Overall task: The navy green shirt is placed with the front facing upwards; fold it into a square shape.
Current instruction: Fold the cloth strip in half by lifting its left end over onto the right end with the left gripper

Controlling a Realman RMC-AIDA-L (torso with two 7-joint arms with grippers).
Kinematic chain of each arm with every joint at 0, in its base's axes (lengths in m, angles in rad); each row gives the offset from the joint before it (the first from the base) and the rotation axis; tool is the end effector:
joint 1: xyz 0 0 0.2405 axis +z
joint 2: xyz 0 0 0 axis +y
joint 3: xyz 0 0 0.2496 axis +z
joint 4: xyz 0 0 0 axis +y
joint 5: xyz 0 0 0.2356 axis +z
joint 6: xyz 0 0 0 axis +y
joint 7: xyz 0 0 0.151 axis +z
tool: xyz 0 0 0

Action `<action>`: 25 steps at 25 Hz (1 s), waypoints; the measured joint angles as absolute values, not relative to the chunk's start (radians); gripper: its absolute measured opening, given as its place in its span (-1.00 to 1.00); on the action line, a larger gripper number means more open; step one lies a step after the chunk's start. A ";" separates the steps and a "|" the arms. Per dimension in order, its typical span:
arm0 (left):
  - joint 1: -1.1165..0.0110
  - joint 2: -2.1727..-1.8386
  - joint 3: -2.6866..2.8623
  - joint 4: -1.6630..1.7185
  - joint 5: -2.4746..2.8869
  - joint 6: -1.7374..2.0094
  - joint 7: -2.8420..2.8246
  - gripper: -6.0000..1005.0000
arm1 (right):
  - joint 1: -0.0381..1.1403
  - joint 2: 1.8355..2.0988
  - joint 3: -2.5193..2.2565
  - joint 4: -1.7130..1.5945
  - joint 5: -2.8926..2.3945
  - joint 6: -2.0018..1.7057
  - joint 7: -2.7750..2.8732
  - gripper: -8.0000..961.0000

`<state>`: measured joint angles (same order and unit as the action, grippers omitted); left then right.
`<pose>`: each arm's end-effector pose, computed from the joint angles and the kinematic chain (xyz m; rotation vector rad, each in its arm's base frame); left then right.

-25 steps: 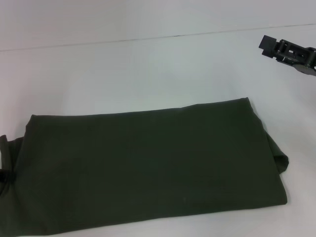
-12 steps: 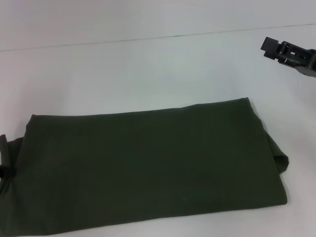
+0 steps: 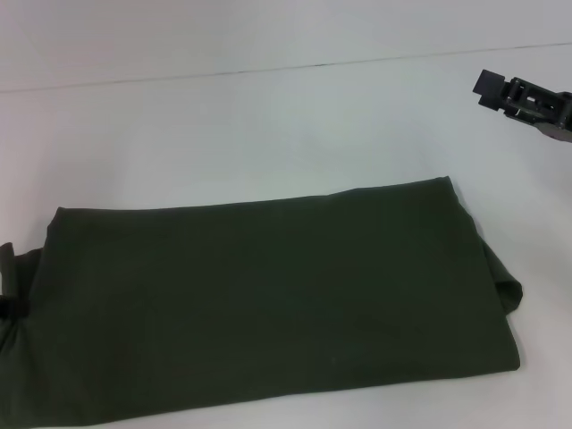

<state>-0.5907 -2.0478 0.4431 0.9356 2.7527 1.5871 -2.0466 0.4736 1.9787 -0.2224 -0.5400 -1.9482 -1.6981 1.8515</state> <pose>-0.3421 0.3458 0.0730 -2.3805 -1.4295 0.0790 0.3215 0.3332 0.0856 -2.1301 1.3512 1.2661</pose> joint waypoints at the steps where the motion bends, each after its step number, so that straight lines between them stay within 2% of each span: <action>1: -0.590 -2.048 0.442 0.938 2.752 1.585 -2.047 -0.70 | 0.474 1.979 -0.222 -0.540 -1.948 -1.698 1.852 0.84; 9: -0.589 -2.048 0.426 0.950 2.739 1.552 -2.054 -0.81 | 0.477 1.979 -0.222 -0.540 -1.948 -1.698 1.852 0.84; 25: -0.584 -2.042 0.417 0.954 2.731 1.523 -2.091 -0.82 | 0.474 1.979 -0.222 -0.542 -1.939 -1.692 1.851 0.84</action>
